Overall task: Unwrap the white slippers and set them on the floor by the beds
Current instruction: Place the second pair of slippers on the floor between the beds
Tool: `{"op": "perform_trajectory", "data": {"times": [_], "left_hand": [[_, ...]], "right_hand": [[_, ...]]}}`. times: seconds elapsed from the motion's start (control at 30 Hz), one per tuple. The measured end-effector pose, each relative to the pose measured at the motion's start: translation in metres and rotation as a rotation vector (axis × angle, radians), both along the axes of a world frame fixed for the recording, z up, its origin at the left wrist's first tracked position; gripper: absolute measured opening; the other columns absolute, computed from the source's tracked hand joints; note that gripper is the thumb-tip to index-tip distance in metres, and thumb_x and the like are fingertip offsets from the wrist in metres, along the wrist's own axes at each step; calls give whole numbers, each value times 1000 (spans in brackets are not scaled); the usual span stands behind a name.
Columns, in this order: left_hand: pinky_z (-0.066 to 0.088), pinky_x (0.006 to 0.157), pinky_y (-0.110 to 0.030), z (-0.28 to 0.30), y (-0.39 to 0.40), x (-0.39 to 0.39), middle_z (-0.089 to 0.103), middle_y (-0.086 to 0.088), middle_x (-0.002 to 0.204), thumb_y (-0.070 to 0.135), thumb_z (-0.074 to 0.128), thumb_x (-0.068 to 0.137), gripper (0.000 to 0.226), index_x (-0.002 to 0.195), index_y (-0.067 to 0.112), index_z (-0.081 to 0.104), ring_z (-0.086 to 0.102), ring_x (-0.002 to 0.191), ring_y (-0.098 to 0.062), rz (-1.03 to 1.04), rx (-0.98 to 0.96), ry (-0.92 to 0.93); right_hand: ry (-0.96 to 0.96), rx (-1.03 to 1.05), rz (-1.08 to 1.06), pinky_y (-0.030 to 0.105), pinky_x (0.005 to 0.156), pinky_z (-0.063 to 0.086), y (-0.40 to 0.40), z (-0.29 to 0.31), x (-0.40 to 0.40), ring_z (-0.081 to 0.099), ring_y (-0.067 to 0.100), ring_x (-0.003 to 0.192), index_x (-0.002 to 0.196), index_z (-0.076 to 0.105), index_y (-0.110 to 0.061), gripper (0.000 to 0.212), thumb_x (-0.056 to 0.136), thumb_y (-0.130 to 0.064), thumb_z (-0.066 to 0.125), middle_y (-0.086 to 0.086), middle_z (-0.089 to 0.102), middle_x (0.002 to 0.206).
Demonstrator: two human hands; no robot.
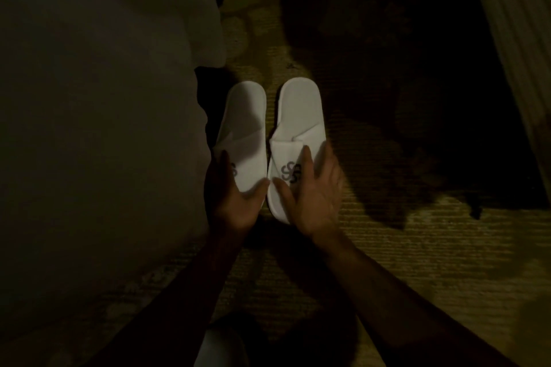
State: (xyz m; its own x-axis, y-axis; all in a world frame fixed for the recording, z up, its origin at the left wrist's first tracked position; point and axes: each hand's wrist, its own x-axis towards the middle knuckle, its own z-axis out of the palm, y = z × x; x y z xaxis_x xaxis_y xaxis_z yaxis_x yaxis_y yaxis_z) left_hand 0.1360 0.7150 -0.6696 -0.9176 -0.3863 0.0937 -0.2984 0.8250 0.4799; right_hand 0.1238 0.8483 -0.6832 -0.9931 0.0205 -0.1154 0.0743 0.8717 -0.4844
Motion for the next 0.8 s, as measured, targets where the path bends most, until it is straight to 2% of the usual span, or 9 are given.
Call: {"op": "perform_trajectory", "data": {"times": [0.1,0.23,0.33,0.37,0.5,0.6,0.7,0.8], "left_hand": [[30,103,-27,-1,1,1,60,-29,126,25,86,70,85,137,-9,46,59,117,-40,22,30,-4],[25,116,-32,-3,0,5,44,-24,147,29,78,80,86,147,0,33,41,137,-35,45,141,-66],[17,108,-10,-4,-1,9,48,-22,143,22,80,78,82,144,-3,39,46,133,-33,73,182,-32],[16,104,-8,-4,-2,10,50,-21,140,20,81,77,80,143,-4,41,47,131,-33,79,194,-28],[24,103,-18,-3,-1,9,52,-23,137,19,82,74,80,140,-3,44,48,128,-35,85,137,-66],[21,105,-22,-4,-1,4,45,-19,144,24,79,76,84,145,3,38,41,134,-31,102,166,-127],[18,108,-17,-6,-4,5,37,-15,151,27,76,79,82,148,6,35,34,140,-26,73,201,-153],[14,105,-10,-6,-9,12,40,-12,150,25,74,81,76,146,7,38,36,139,-25,36,244,-153]], "right_hand": [[-17,-41,-26,46,118,12,-4,1,1,7,40,149,154,20,-13,83,91,-57,49,25,3,162],[-24,-39,-22,45,118,13,-2,1,2,8,40,149,154,22,-11,82,91,-56,50,25,4,162],[-18,-40,-35,48,118,16,-2,3,7,12,44,147,152,27,-8,80,91,-53,52,28,8,160],[-11,-36,-35,49,117,17,-2,4,8,14,45,147,151,28,-6,80,91,-52,53,29,10,160],[-20,-21,-22,48,117,17,-2,4,8,15,45,146,151,27,-6,79,91,-53,51,28,10,160],[-14,-25,-27,46,116,18,-2,3,8,16,44,146,151,28,-7,80,90,-53,52,27,10,160],[-11,-26,-34,45,115,19,-2,4,8,17,43,145,151,29,-8,80,89,-54,52,26,10,160],[-17,-14,-28,45,115,17,-1,4,8,15,41,146,152,27,-10,81,90,-56,51,25,9,161]]}}
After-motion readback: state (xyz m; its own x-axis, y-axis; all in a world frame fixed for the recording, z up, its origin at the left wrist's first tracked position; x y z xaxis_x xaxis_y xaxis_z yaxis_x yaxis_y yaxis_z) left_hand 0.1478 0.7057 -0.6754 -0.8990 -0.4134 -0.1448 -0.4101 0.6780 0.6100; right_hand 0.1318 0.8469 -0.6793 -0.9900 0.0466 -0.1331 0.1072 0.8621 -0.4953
